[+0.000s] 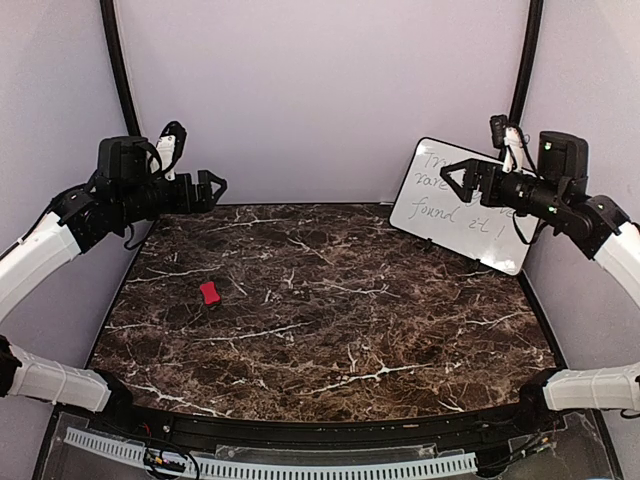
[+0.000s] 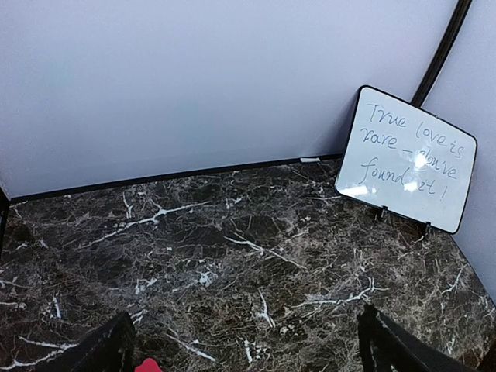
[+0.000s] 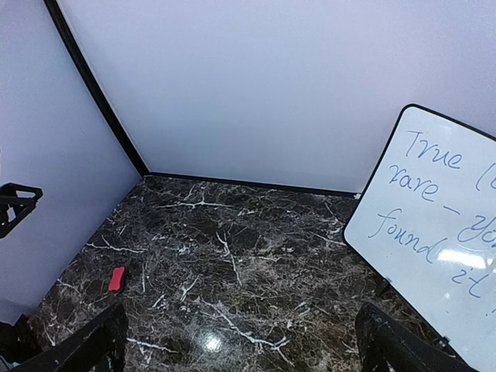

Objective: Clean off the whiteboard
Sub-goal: Move the whiteboard to the center of the board.

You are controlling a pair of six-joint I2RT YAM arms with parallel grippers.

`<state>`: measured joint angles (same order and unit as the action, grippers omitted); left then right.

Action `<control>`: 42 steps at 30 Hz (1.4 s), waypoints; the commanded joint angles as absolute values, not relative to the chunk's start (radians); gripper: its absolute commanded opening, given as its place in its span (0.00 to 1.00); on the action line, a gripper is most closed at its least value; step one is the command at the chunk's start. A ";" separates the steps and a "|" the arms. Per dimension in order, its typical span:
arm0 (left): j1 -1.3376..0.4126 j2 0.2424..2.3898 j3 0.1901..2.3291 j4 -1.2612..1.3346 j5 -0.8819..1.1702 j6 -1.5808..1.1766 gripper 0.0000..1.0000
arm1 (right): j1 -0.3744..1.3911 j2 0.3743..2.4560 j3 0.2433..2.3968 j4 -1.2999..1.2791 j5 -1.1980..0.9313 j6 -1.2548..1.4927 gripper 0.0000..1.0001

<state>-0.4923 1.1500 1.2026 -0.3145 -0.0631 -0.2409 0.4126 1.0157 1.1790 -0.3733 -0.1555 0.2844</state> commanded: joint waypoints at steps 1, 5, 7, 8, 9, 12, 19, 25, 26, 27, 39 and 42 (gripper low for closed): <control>-0.495 1.145 1.198 -0.314 -0.060 -0.249 0.99 | 0.419 1.004 1.125 -0.333 -0.002 0.317 0.99; -0.495 1.150 1.191 -0.313 -0.059 -0.251 0.99 | 0.419 1.031 1.109 -0.357 0.126 0.297 0.99; -0.495 1.149 1.185 -0.311 -0.062 -0.254 0.99 | 0.419 1.031 1.092 -0.348 0.166 0.301 0.99; -0.495 1.148 1.182 -0.307 -0.063 -0.255 0.99 | 0.419 1.029 1.079 -0.337 0.193 0.312 0.99; -0.495 1.148 1.176 -0.306 -0.062 -0.255 0.99 | 0.419 1.030 1.065 -0.329 0.237 0.329 0.98; -0.495 1.148 1.162 -0.298 -0.063 -0.257 0.99 | 0.419 1.048 1.028 -0.310 0.359 0.378 0.99; -0.495 1.146 1.100 -0.263 -0.052 -0.255 0.99 | 0.419 1.164 0.999 -0.272 0.454 0.477 0.99; -0.495 1.147 1.009 -0.181 -0.037 -0.213 0.99 | 0.419 1.268 0.928 -0.147 0.520 0.549 0.99; -0.495 1.148 0.986 -0.155 -0.026 -0.212 0.99 | 0.418 1.290 0.922 -0.134 0.541 0.563 0.99; -0.495 1.151 0.979 -0.144 -0.021 -0.211 0.99 | 0.417 1.312 0.918 -0.121 0.563 0.570 0.98; -0.495 1.133 0.954 -0.139 -0.021 -0.179 0.99 | 0.325 1.587 0.936 -0.077 0.563 0.661 0.73; -0.495 1.118 0.926 -0.110 -0.009 -0.181 0.99 | 0.313 1.618 0.924 -0.057 0.582 0.665 0.72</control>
